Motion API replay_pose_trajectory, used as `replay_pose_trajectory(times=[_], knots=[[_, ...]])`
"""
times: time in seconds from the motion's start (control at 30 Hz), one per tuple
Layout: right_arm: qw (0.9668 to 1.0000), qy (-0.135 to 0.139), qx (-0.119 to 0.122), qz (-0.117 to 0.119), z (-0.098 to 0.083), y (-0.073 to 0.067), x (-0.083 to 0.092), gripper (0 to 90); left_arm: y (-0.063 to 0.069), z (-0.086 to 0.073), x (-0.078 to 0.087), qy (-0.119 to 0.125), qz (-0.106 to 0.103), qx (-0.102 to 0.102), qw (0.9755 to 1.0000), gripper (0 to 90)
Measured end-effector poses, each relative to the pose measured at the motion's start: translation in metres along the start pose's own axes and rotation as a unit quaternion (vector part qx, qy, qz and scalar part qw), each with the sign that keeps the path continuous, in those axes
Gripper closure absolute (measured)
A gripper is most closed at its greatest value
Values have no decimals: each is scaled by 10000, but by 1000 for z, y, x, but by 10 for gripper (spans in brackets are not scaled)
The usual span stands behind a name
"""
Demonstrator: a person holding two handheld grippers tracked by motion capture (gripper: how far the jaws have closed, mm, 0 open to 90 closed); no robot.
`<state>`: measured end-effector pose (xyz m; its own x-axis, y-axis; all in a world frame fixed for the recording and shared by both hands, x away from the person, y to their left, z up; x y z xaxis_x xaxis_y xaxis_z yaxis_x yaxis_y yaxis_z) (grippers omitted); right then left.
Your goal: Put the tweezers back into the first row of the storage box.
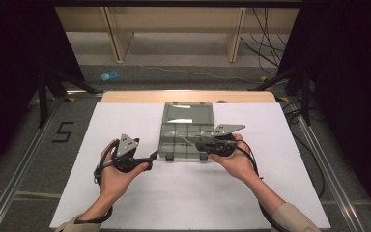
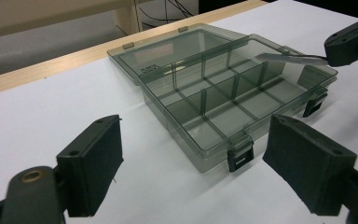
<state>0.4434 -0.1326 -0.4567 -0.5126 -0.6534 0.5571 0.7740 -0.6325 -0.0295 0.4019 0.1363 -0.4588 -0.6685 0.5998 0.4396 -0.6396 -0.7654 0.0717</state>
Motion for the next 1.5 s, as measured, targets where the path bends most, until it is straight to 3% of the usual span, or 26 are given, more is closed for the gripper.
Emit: replay_pose_trajectory(times=[0.97,1.5], knots=[[9996,79,-143,-215,7,21,-8,900,0,0,0,2,-20,-12,10000,181],[9994,128,-214,-223,8,28,-10,900,1,0,-1,1,-8,-14,10000,181]])
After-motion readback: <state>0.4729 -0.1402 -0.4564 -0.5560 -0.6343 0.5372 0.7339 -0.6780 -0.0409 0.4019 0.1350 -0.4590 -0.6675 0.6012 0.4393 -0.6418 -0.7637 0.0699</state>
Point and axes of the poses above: each handheld gripper's, and its own axes: x roughly backward along the jaws, z roughly out of its top, y roughly to its right, the point moved 4 cm from there along -x, roughly forward along the jaws, and after that the axes turned 7 degrees about -z, right-handed, at the moved point
